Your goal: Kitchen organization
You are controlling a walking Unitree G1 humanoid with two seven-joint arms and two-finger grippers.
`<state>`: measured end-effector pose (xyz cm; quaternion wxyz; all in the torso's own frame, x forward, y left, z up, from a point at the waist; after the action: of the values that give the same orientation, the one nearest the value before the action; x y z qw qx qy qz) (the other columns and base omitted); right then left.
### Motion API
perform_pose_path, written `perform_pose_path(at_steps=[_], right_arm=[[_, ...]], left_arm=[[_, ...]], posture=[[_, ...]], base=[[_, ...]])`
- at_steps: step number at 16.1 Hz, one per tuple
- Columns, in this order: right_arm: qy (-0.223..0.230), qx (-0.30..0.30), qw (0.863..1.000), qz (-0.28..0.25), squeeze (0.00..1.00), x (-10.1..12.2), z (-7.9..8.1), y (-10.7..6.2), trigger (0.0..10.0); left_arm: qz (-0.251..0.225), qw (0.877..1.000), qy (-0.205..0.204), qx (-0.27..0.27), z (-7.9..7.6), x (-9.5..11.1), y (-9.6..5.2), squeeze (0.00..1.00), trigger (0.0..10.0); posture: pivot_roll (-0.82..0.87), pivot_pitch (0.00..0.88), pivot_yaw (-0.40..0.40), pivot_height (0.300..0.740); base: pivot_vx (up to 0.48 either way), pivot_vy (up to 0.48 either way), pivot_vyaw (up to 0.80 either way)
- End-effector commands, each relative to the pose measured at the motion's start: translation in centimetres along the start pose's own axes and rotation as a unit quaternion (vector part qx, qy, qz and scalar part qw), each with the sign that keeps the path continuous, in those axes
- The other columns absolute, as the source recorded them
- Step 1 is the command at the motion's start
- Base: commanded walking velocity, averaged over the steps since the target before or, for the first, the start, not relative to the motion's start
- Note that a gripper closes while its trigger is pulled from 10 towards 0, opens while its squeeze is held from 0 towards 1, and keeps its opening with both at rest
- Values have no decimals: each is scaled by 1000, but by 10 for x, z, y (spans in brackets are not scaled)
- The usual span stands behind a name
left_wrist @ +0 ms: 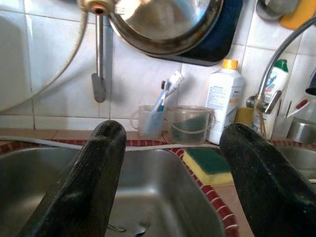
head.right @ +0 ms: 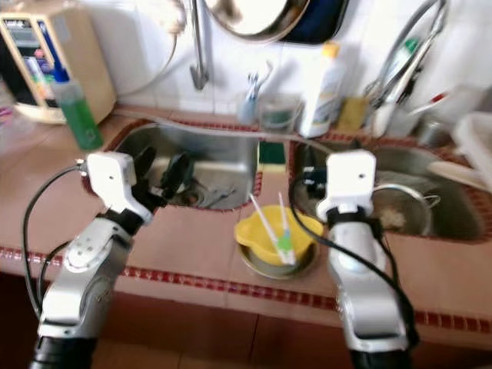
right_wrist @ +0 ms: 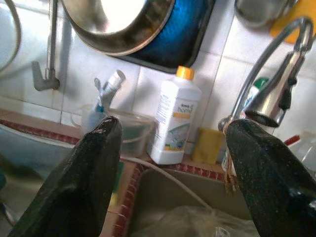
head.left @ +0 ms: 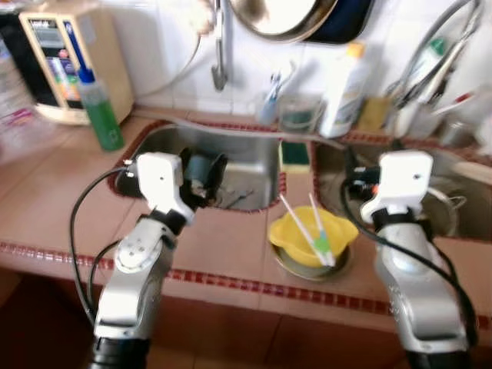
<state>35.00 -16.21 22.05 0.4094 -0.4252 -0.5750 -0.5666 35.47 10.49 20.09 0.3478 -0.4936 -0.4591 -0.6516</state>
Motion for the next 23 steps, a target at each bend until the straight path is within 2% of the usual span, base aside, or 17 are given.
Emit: perform_pose_path(at_steps=[1, 6, 8, 10, 11, 12, 14, 15, 18, 23], right_arm=[[-4, 2, 1000, -11, 0, 6, -1, 2, 10000], [-8, 10, 1000, -13, 0, 5, 3, 3, 10000], [4, 6, 1000, 1, 0, -1, 3, 3, 10000], [19, 1, 999, 26, 0, -11, 3, 2, 10000], [31, 3, 998, 49, 0, -19, 5, -1, 10000], [37, 5, 997, 60, 0, -24, 6, -2, 10000], [68, 1, 992, 106, 0, -41, 7, -11, 10000], [73, -2, 990, 117, 0, -45, 6, -14, 10000], [78, -9, 989, 125, 0, -48, 5, -16, 10000], [114, -40, 985, 124, 0, -42, -2, -10, 10000]], left_arm=[[-5, 1000, 4, 4, 1, 4, 2, 0, 10000], [-12, 1000, 13, -3, -1, 9, 3, 0, 10000], [-10, 999, 30, -10, -1, 9, 3, 0, 10000], [-7, 998, 49, -32, -7, 9, 2, 0, 10000], [-3, 995, 74, -61, -15, 10, 1, 0, 10000], [2, 994, 80, -76, -19, 10, -1, 0, 10000], [35, 984, 86, -154, -43, 1, -10, 0, 10000], [34, 976, 112, -181, -54, 2, -15, 0, 10000], [42, 975, 100, -195, -58, 2, -17, 0, 10000], [94, 967, 100, -214, -66, -7, -22, 0, 10000]], posture=[[-192, 0, 30, 740], [-190, 0, 32, 740], [-188, 0, 33, 740], [-186, 0, 33, 740], [-182, 0, 32, 740], [-181, 0, 32, 740], [-179, 1, 31, 740], [-177, 6, 32, 740], [-178, 16, 34, 740], [-180, 27, 38, 740]], base=[[0, 0, -800], [0, 0, -160], [0, 0, 0], [0, 0, 0], [0, 0, 0], [0, 0, 0], [0, 0, 0], [0, 0, 0], [0, 0, 0], [0, 0, 0]])
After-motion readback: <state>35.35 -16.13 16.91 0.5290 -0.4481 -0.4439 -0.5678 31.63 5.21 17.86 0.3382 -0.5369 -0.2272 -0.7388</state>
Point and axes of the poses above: a point about 5 cm out from each wrist's last joint towards the gripper, its own y axis pointing out of the wrist towards the gripper, its own x axis along the axis of the wrist's last joint, z = x × y, the point moved 6 cm from there along y, pointing out of the wrist towards the gripper, and after that the axes turned 10 degrees about y, right-handed, at the moved point
